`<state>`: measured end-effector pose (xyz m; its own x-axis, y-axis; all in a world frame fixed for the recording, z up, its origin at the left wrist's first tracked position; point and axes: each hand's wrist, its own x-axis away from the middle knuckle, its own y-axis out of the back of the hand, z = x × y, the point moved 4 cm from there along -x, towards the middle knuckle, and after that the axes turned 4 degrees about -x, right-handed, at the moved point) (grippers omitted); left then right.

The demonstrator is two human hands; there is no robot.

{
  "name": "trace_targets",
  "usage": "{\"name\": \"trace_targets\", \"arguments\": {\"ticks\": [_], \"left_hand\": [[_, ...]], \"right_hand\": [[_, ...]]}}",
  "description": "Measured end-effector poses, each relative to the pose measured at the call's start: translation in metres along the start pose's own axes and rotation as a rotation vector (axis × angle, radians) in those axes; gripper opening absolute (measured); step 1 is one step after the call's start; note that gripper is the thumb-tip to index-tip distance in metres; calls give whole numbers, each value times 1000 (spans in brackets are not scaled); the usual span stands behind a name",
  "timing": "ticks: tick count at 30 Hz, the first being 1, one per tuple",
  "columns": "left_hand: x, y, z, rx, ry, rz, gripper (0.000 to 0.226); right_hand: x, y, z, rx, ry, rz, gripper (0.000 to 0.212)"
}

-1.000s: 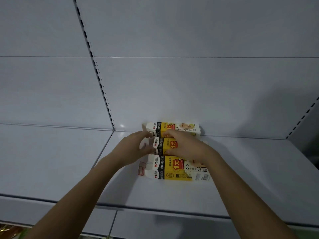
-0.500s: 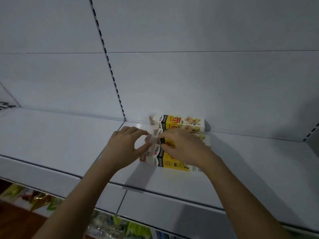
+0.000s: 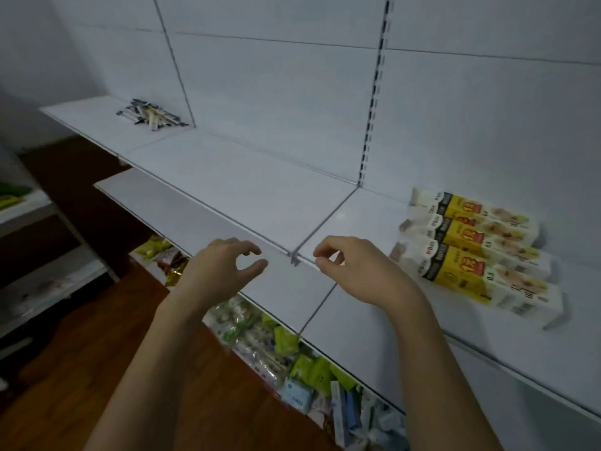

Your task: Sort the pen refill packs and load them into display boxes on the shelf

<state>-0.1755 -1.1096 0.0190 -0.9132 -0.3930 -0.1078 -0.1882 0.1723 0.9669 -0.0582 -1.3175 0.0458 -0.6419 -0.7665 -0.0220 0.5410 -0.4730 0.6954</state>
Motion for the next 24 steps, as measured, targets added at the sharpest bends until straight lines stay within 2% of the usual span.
{"name": "trace_targets", "arguments": {"ticks": [4,8,14,18,24], "left_hand": [[43,20,100,126,152,5,53],[100,33,200,227,372,-61,35],[154,28,318,285,663,29,38],[132,25,374,272,756,15,36],[58,23,453,323,764,225,45]], "right_hand": [[-32,-63,37,-16,-20,44,12],[-68,-136,81,2,-6,90,12],[-119,-238,147,56,-17,309,13],[-172,-281,171,77,-5,361,20],[-278,-334,201,117,-57,551,33]]}}
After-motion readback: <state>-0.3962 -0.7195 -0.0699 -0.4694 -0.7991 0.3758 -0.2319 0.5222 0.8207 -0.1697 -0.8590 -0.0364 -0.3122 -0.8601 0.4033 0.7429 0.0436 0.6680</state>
